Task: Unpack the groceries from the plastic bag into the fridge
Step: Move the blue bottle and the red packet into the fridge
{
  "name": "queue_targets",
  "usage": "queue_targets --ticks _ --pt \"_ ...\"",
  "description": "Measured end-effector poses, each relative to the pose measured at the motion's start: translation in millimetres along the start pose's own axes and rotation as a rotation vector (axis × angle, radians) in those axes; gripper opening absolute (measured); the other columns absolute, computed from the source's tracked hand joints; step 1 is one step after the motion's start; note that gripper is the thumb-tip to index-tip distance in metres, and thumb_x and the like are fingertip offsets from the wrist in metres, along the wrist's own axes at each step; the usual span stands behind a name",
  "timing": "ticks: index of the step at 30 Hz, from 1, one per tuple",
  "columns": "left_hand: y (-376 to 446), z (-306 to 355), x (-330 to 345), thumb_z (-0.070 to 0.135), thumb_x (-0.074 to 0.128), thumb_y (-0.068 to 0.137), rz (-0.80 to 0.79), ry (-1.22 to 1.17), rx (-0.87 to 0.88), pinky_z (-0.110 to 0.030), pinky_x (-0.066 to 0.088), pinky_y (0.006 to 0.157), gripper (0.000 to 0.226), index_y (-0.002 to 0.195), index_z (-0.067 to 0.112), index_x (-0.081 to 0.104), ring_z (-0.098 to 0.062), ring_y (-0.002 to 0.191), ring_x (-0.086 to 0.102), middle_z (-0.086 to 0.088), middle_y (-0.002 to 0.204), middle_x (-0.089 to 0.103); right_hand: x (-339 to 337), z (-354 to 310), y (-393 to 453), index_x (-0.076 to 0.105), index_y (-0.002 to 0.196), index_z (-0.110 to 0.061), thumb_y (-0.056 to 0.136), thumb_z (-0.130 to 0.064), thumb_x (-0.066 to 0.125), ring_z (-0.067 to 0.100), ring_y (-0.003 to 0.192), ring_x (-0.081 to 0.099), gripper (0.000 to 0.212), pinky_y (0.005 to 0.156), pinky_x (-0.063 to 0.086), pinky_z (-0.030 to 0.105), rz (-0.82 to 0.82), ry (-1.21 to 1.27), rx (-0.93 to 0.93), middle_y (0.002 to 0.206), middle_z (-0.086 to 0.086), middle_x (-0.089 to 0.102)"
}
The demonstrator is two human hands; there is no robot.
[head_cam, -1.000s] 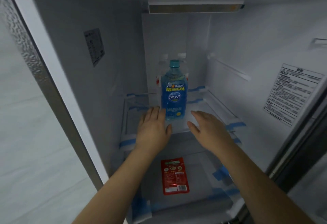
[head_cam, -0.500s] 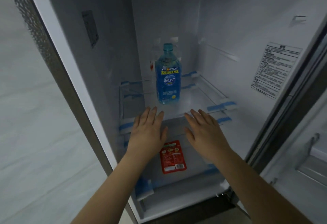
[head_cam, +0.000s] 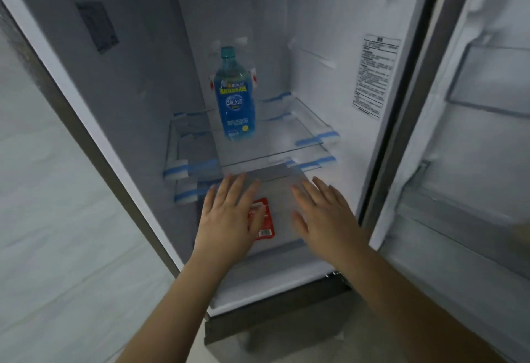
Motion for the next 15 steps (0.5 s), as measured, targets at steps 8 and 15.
queue_targets --ticks 8,15 --pt "-51 109 33 0.057 0.009 0.091 -0.149 -0.091 0.075 -0.048 0.011 0.121 0.071 0.151 0.025 0.033 -0.025 0.150 0.016 -0.005 0.160 0.028 28 64 -120 0.045 0.142 -0.020 0.097 -0.045 0.038 0.028 0.138 0.039 0.052 0.112 0.028 0.043 -0.069 0.025 0.122 0.148 0.006 0.046" --pt "-77 193 73 0.052 0.018 0.101 -0.233 -0.065 0.289 -0.050 0.016 0.113 0.060 0.142 0.022 0.050 -0.031 0.141 0.037 -0.009 0.151 0.043 20 130 -200 0.050 0.139 -0.023 0.096 -0.052 0.030 0.030 0.135 0.044 0.056 0.111 0.031 0.048 -0.082 0.000 0.351 0.146 0.006 0.048"
Point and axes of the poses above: each hand's wrist, its own y-axis towards the middle knuckle, its own x-axis out of the palm, z = x × y, the point moved 7 cm from there along y, towards the middle knuckle
